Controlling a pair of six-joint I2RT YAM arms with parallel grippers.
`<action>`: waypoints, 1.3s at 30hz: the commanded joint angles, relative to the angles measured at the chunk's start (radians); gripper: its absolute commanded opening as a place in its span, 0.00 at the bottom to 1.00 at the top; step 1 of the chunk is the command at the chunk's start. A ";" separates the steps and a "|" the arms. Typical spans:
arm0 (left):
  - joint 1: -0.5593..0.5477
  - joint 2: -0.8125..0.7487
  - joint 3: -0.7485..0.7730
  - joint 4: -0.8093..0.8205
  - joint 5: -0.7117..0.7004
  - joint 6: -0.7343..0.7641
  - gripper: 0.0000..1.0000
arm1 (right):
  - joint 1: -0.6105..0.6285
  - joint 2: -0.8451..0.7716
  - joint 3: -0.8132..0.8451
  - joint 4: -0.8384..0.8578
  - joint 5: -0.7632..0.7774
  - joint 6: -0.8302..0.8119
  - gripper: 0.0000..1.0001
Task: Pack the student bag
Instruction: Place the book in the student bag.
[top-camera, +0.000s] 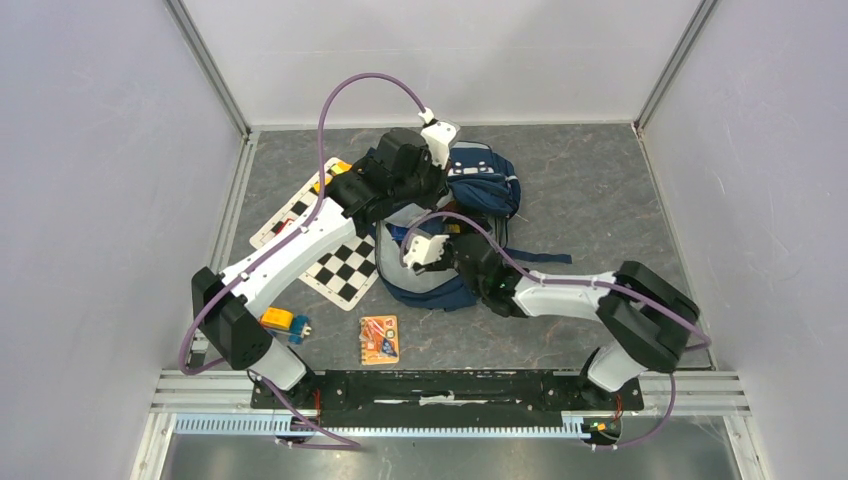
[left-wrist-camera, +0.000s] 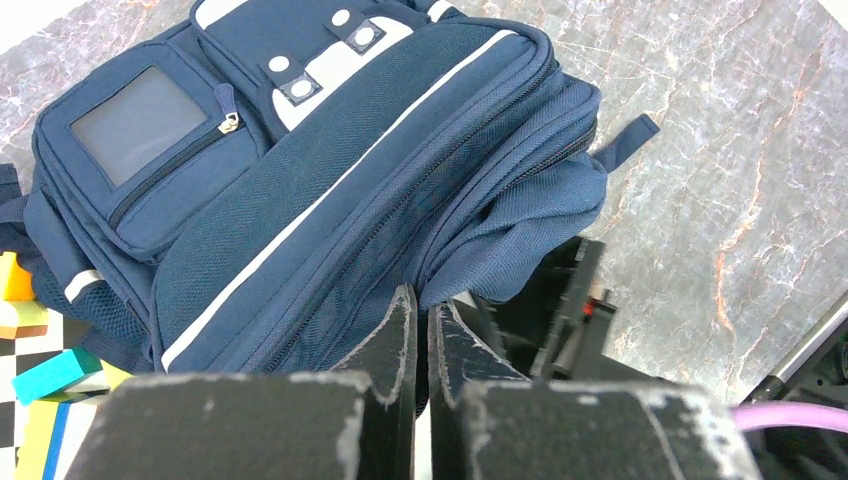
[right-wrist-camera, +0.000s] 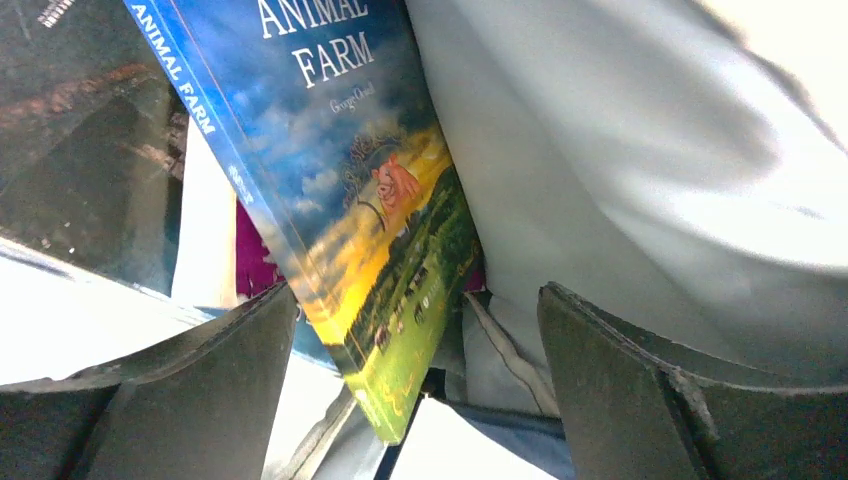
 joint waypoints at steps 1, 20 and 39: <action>0.010 -0.054 0.016 0.142 0.041 -0.073 0.02 | 0.029 -0.149 -0.050 0.037 -0.040 0.097 0.97; 0.019 -0.116 -0.138 0.104 0.081 -0.009 0.05 | -0.267 -0.725 -0.196 -0.397 -0.646 0.717 0.98; 0.230 -0.512 -0.706 0.156 -0.005 -0.475 1.00 | -0.628 -0.663 -0.418 -0.168 -0.799 1.452 0.98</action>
